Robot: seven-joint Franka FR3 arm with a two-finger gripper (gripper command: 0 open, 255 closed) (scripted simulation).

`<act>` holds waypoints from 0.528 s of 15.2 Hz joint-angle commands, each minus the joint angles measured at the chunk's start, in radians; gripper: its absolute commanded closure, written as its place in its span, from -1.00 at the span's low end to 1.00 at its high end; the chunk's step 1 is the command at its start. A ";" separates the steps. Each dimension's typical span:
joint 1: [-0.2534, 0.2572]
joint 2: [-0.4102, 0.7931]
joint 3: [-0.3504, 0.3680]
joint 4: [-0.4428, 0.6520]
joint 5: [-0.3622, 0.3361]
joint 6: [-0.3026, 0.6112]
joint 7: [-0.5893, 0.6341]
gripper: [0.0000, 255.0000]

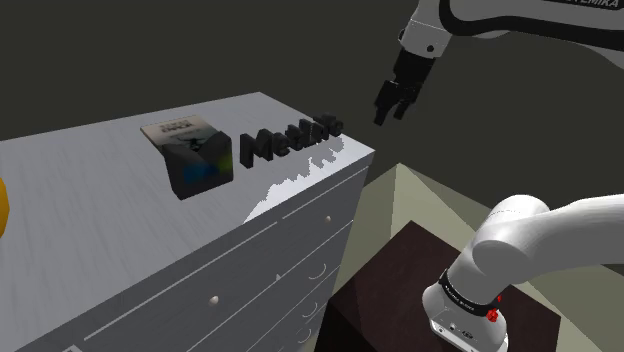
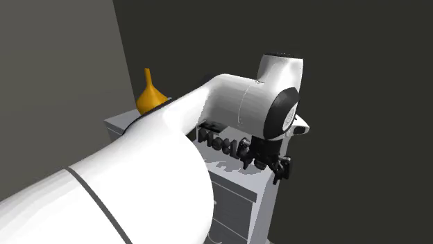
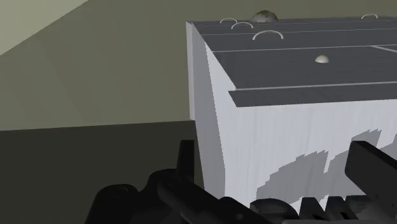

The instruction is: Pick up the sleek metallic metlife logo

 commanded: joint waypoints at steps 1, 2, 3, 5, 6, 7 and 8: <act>0.000 0.000 0.000 0.000 0.000 0.000 0.000 -1.00; -0.010 -0.013 0.037 -0.007 0.015 -0.001 0.080 -1.00; -0.022 -0.023 0.075 -0.011 0.031 -0.003 0.159 -1.00; -0.046 -0.031 0.153 -0.008 0.063 -0.005 0.319 -1.00; -0.059 -0.029 0.192 -0.001 0.078 -0.006 0.399 -1.00; -0.073 -0.024 0.231 0.009 0.093 -0.007 0.478 -1.00; -0.088 -0.016 0.271 0.022 0.107 -0.008 0.558 -1.00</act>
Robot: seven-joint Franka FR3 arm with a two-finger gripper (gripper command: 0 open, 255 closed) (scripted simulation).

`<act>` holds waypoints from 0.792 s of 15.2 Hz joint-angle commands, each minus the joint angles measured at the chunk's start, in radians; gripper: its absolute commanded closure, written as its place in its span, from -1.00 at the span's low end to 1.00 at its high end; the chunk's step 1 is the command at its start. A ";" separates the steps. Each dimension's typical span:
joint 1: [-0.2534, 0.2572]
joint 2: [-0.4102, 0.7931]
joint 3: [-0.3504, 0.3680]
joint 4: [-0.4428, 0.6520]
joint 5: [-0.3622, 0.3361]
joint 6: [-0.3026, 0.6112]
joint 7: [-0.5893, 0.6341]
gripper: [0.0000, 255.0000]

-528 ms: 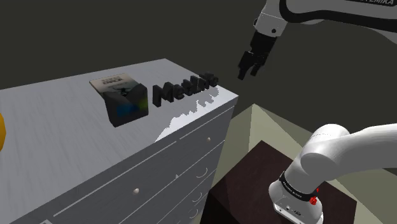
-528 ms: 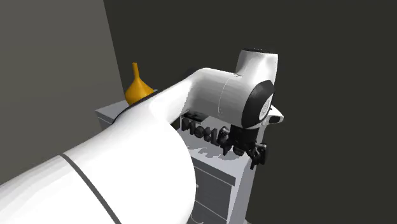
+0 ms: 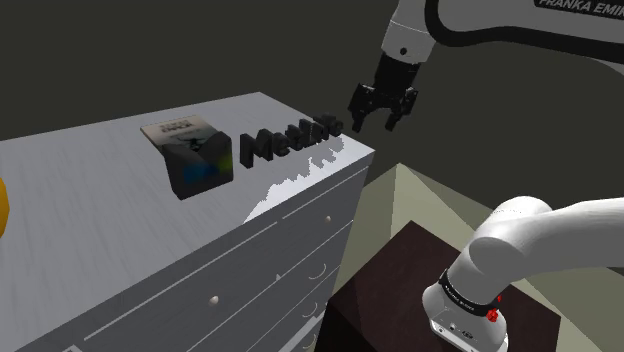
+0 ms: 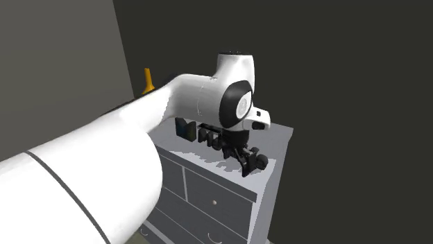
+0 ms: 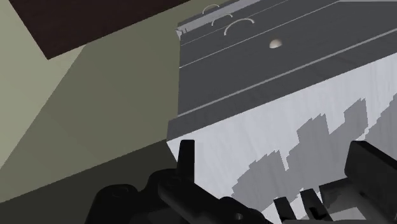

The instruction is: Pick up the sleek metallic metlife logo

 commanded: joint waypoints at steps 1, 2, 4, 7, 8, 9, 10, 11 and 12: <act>-0.031 0.015 0.078 0.031 0.027 -0.008 0.171 -1.00; -0.048 0.031 0.118 0.051 0.038 -0.009 0.251 -1.00; -0.088 0.071 0.199 0.101 0.055 -0.011 0.412 -1.00; -0.162 0.154 0.324 0.197 0.063 -0.016 0.655 -1.00; -0.191 0.188 0.369 0.234 0.060 -0.018 0.737 -1.00; -0.222 0.224 0.414 0.274 0.053 -0.022 0.820 -1.00; -0.254 0.264 0.461 0.316 0.042 -0.025 0.904 -1.00; -0.288 0.308 0.511 0.361 0.026 -0.030 0.991 -1.00; -0.324 0.356 0.564 0.408 0.006 -0.036 1.080 -1.00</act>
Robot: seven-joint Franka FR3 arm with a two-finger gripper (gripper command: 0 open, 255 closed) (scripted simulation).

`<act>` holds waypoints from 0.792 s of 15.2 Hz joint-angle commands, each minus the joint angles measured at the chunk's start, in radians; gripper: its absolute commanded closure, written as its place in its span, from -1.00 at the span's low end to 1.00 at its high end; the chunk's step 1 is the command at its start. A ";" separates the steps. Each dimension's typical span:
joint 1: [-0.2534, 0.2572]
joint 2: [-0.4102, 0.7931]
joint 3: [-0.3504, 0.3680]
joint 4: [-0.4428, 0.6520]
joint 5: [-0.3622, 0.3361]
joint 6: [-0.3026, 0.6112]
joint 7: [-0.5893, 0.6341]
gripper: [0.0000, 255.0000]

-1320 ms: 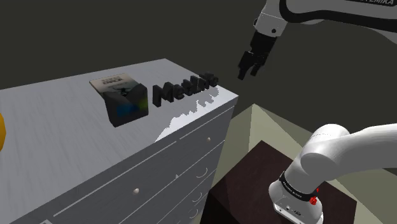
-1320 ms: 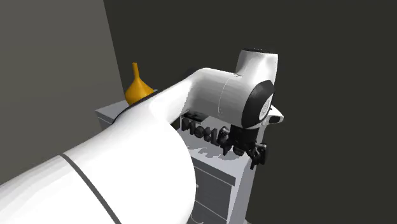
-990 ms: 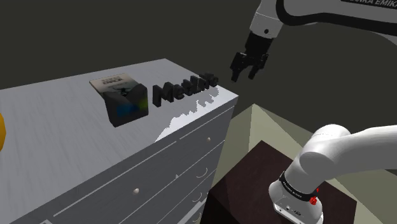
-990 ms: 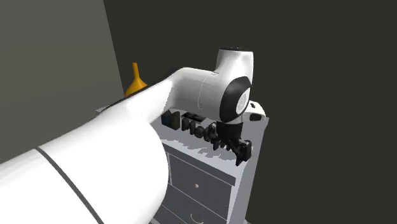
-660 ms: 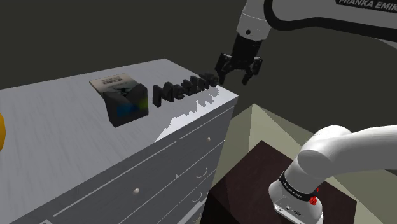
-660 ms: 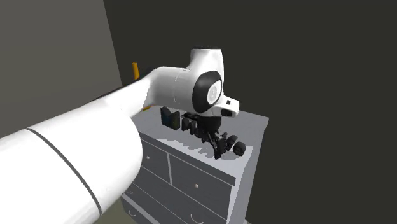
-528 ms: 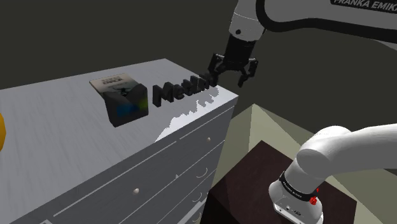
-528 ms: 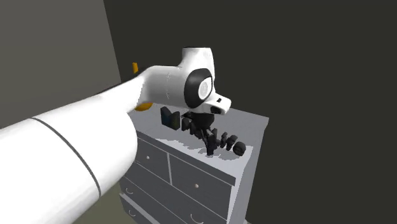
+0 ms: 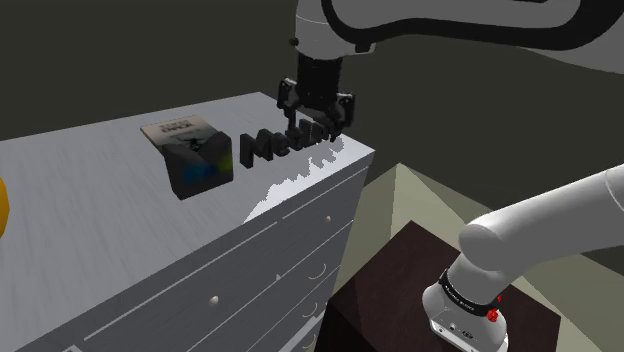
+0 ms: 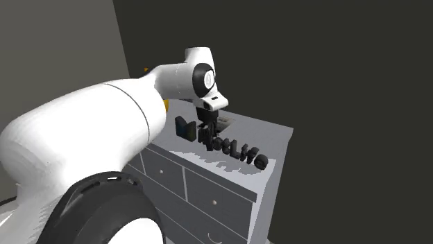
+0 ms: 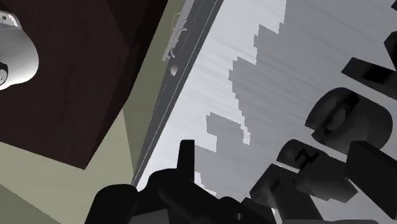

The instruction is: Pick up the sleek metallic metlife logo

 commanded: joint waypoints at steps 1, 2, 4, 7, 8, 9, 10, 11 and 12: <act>-0.075 0.107 0.117 0.096 -0.046 -0.004 0.200 -1.00; -0.114 0.169 0.180 0.148 -0.084 -0.013 0.297 -1.00; -0.184 0.332 0.329 0.260 -0.205 -0.040 0.518 -1.00; -0.169 0.491 0.405 0.332 -0.342 -0.063 0.701 -1.00; -0.166 0.482 0.396 0.314 -0.335 -0.048 0.698 -1.00; -0.168 0.475 0.393 0.297 -0.328 -0.033 0.694 -1.00; -0.170 0.469 0.391 0.280 -0.323 -0.018 0.692 -1.00; -0.173 0.463 0.390 0.263 -0.318 -0.004 0.689 -1.00; -0.175 0.458 0.389 0.247 -0.313 0.011 0.687 -1.00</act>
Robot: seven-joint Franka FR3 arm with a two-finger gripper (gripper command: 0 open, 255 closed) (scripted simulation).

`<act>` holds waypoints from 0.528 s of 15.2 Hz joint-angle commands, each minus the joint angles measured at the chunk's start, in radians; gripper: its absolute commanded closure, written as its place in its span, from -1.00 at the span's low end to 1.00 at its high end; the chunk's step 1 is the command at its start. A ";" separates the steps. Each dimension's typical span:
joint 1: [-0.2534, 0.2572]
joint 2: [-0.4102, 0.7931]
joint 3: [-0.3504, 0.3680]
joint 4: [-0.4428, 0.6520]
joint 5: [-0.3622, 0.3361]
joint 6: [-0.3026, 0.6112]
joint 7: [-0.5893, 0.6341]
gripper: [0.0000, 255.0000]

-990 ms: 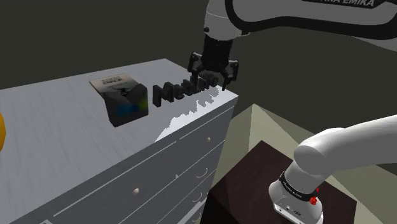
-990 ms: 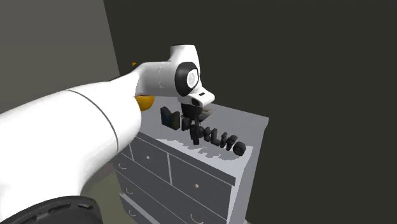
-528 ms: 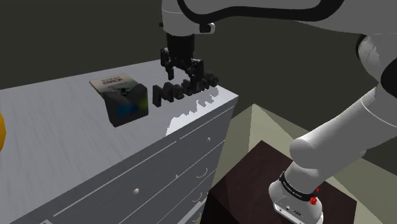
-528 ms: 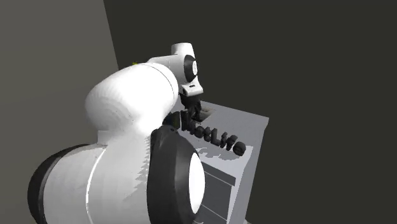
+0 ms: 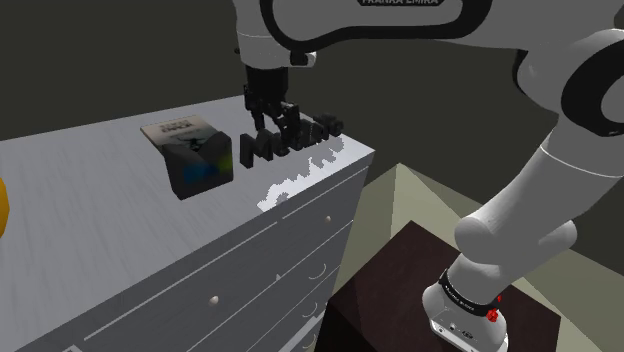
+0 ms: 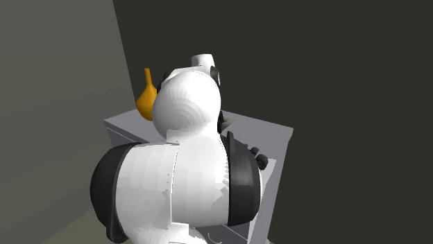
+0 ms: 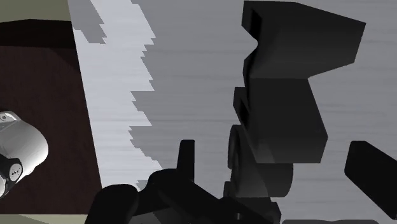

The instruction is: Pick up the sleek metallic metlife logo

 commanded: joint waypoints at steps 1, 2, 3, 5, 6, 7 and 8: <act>-0.006 -0.017 -0.004 -0.045 0.015 0.040 -0.006 -1.00; -0.006 -0.017 -0.005 -0.046 0.015 0.040 -0.006 -1.00; -0.006 -0.017 -0.005 -0.045 0.015 0.040 -0.006 -1.00; -0.006 -0.020 -0.005 -0.050 0.018 0.043 -0.007 1.00; -0.006 -0.022 -0.006 -0.051 0.019 0.044 -0.007 1.00; -0.006 -0.022 -0.006 -0.051 0.020 0.044 -0.008 1.00; -0.006 -0.022 -0.006 -0.051 0.019 0.044 -0.008 1.00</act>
